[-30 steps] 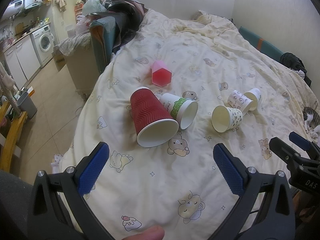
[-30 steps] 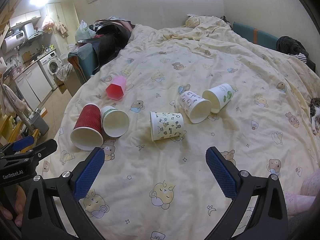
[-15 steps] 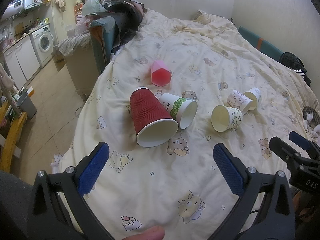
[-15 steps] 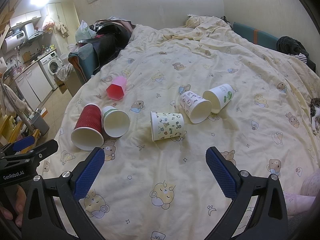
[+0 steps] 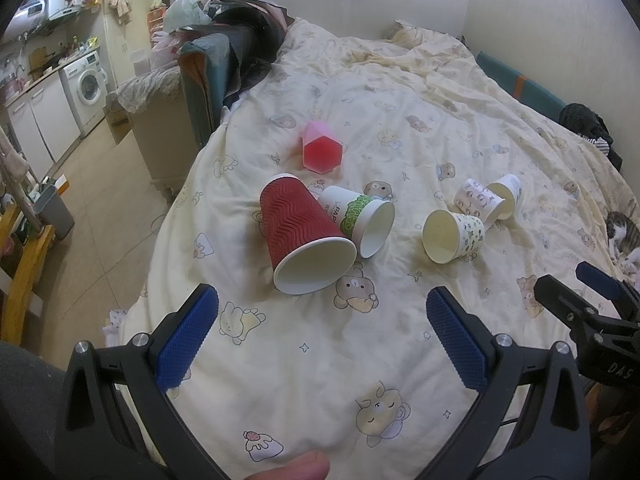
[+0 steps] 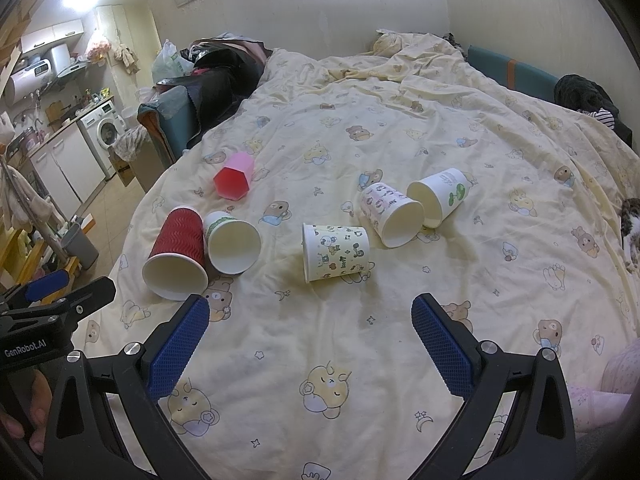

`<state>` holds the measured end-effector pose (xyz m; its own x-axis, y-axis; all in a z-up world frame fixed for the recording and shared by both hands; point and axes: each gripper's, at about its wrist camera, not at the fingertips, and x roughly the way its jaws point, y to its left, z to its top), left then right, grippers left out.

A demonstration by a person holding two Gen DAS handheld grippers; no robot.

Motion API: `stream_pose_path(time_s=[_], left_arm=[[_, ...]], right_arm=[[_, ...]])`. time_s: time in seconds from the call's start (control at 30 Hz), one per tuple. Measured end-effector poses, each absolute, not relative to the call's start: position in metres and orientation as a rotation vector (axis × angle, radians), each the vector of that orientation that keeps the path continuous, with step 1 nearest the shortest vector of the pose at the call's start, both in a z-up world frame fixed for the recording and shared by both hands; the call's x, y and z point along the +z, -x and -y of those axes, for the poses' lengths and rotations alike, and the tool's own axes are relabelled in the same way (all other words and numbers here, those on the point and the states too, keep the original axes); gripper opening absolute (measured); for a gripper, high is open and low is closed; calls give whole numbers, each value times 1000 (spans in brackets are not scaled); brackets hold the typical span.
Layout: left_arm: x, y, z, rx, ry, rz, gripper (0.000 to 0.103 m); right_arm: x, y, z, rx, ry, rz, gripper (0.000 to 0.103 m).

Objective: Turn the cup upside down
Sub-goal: 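Move the right tool to the pink hexagonal cup and close on it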

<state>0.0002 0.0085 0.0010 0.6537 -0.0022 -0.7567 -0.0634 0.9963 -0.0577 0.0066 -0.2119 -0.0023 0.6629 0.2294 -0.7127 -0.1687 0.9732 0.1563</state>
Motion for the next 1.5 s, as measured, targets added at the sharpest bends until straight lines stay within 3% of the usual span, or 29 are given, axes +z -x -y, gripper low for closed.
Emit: stream_pose_path(time_s=[0.37, 0.93, 1.5], left_arm=[[24, -30, -32, 63, 90, -888, 103], [33, -138, -95, 147, 79, -938, 103], [-36, -230, -152, 231, 209, -1113, 103]], right_arm=[[8, -35, 199, 254, -68, -839, 103], [25, -181, 115, 440, -80, -976, 103], [-58, -335, 60, 509, -231, -1347, 101]])
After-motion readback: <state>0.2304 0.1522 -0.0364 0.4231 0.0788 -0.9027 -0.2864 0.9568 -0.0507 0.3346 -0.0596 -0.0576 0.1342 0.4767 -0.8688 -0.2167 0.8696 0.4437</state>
